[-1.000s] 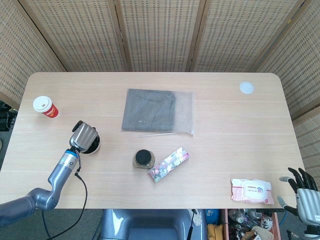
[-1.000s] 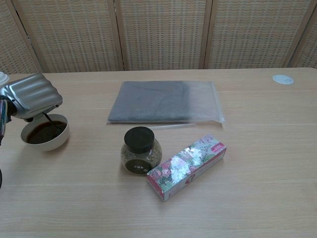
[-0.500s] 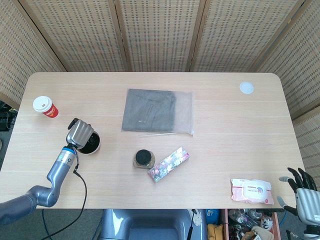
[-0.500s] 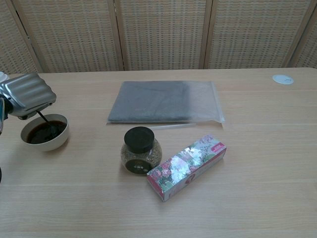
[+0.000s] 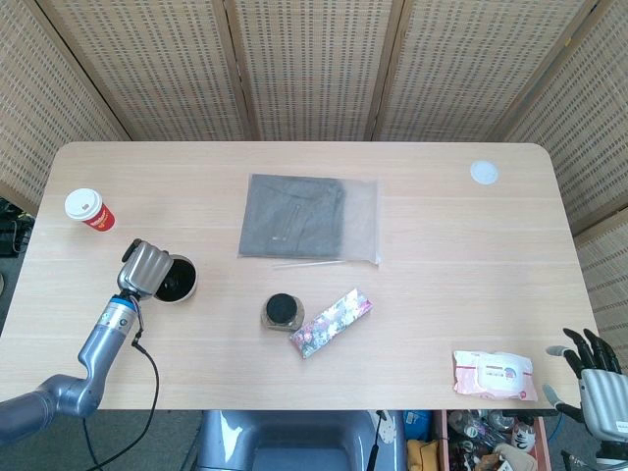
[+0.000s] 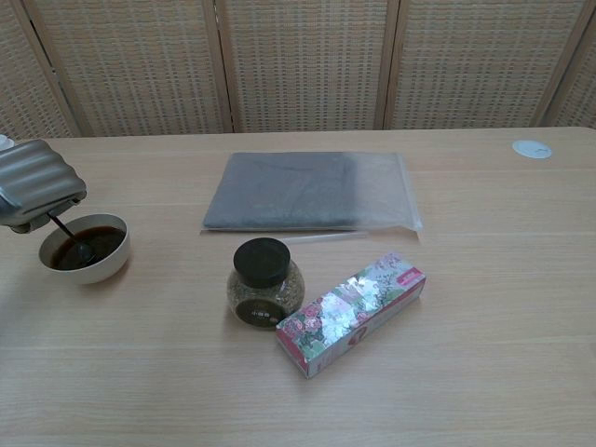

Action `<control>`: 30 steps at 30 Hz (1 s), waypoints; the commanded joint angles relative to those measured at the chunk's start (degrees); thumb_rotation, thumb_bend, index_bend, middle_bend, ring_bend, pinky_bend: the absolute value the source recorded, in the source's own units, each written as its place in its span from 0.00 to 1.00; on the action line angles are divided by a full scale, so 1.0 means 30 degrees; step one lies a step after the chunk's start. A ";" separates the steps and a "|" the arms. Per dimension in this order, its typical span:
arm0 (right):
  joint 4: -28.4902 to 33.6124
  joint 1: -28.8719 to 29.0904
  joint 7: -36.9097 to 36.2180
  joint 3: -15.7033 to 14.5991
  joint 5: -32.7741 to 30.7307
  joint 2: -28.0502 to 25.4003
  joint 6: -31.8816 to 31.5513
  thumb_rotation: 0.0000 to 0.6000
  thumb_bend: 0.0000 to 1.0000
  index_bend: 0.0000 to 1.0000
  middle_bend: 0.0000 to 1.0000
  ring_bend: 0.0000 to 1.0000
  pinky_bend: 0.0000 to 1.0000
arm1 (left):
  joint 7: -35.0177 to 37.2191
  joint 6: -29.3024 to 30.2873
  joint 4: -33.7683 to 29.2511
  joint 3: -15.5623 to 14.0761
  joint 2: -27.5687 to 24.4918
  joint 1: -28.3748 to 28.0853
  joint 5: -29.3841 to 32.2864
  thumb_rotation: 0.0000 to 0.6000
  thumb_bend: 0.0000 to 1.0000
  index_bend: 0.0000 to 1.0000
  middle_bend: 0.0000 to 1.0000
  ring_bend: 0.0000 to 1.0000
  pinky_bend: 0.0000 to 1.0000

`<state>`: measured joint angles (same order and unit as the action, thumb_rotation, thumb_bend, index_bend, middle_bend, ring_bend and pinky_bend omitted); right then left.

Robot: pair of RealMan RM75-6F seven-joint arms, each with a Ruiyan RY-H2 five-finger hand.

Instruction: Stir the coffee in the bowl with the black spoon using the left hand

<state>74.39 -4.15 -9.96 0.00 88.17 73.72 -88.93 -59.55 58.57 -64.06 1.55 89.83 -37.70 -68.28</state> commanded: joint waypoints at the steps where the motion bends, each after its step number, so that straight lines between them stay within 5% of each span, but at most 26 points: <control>1: -0.0023 -0.0017 -0.0038 -0.0006 -0.0004 0.0012 -0.0013 1.00 0.38 0.37 0.22 0.06 0.13 | -0.0117 0.0043 -0.0095 -0.0006 0.0056 0.0005 0.0011 1.00 0.42 0.72 0.83 0.78 0.71; 15: -0.0215 -0.0074 -0.0268 0.0036 -0.0075 0.0031 -0.0046 1.00 0.38 0.37 0.22 0.06 0.13 | -0.0839 0.0147 -0.0882 0.0266 0.0046 -0.0179 0.0500 1.00 0.41 0.72 0.83 0.78 0.71; 23: -0.0139 -0.0047 -0.0172 0.0049 -0.0056 0.0000 -0.0029 1.00 0.38 0.37 0.23 0.06 0.13 | -0.0842 0.0207 -0.0861 0.0264 0.0028 -0.0247 0.0529 1.00 0.28 0.72 0.83 0.78 0.71; 30: -0.0043 -0.0022 -0.0090 0.0061 -0.0027 -0.0020 -0.0036 1.00 0.38 0.37 0.23 0.06 0.13 | -0.0812 0.0231 -0.0836 0.0282 -0.0058 -0.0263 0.0630 1.00 0.27 0.70 0.82 0.78 0.71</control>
<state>74.26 -4.22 -10.23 0.19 88.09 73.66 -89.04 -62.00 59.25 -66.57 2.41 89.68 -38.50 -66.40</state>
